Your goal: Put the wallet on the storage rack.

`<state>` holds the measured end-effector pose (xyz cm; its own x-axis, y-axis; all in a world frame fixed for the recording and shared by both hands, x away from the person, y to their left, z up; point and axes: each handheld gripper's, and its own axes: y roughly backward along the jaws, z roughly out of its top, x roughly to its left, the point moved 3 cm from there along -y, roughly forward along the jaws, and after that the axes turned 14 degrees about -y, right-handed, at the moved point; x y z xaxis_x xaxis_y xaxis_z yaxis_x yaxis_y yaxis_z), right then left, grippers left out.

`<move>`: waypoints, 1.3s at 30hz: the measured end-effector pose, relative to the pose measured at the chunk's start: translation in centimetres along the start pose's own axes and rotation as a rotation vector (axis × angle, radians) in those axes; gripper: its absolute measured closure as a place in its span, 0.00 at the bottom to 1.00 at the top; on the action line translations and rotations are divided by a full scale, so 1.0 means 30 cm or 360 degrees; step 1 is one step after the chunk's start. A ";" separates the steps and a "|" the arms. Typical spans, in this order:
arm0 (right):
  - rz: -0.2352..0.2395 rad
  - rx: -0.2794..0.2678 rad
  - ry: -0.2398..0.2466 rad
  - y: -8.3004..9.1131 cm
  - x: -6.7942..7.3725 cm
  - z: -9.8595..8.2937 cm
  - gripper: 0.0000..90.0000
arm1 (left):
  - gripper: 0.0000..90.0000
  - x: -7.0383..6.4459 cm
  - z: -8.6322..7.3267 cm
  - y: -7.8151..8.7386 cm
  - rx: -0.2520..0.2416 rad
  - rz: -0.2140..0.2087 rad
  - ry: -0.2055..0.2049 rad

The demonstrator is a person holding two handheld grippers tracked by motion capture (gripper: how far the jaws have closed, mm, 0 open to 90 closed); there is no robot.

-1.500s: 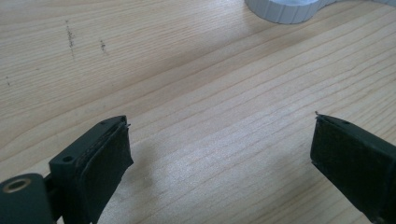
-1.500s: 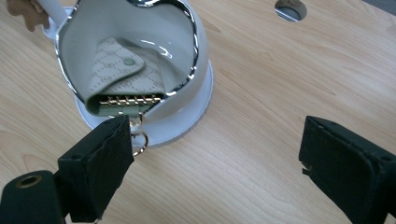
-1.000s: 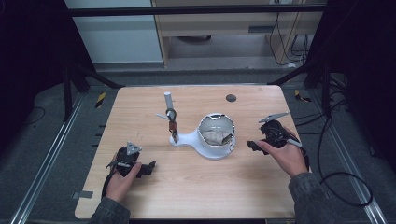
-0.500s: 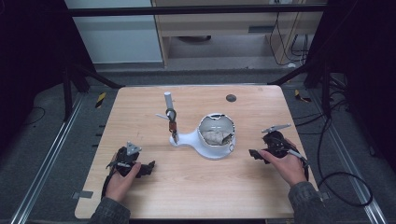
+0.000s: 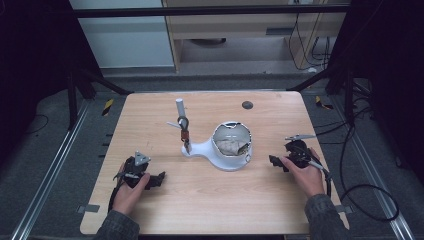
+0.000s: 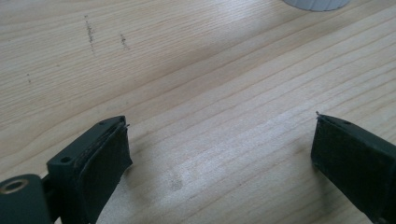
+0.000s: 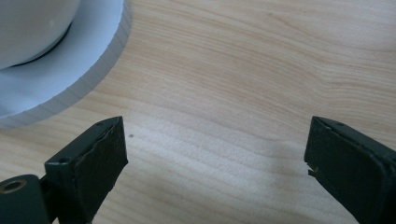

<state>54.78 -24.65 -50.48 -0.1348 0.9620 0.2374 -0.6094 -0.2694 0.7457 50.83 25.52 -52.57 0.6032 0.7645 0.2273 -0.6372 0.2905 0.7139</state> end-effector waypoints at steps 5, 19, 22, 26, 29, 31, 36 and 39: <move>-0.0019 -0.0040 -0.0015 -0.014 -0.008 0.003 0.07 | 0.02 0.015 -0.007 -0.007 -0.0018 -0.0010 0.0027; -0.0064 -0.0084 -0.0076 -0.045 -0.037 -0.028 0.07 | 0.00 0.033 -0.010 -0.019 -0.0038 -0.0034 0.0045; -0.0077 -0.0086 -0.0079 -0.049 -0.040 -0.030 0.07 | 0.00 0.033 -0.009 -0.019 -0.0039 -0.0035 0.0045; -0.0106 -0.0100 -0.0084 -0.058 -0.034 -0.030 0.07 | 0.00 0.034 -0.009 -0.020 -0.0036 -0.0038 0.0038; -0.0143 -0.0136 -0.0071 -0.068 -0.025 -0.035 0.05 | 0.00 0.035 -0.009 -0.020 -0.0036 -0.0040 0.0035; -0.0202 -0.0157 -0.0048 -0.078 -0.012 -0.040 0.02 | 0.00 0.038 -0.007 -0.022 -0.0036 -0.0048 0.0030; -0.0256 -0.0210 -0.0125 -0.083 0.007 -0.054 0.01 | 0.00 0.042 -0.002 -0.029 -0.0045 -0.0054 0.0034; -0.0266 -0.0213 -0.0152 -0.082 0.011 -0.056 0.00 | 0.00 0.047 0.000 -0.032 -0.0039 -0.0057 0.0020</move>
<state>54.93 -23.59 -53.27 0.0473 0.9825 0.1804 -0.7160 -0.0926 0.6919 52.29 26.34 -52.93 0.6198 0.7605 0.1937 -0.6270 0.3315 0.7050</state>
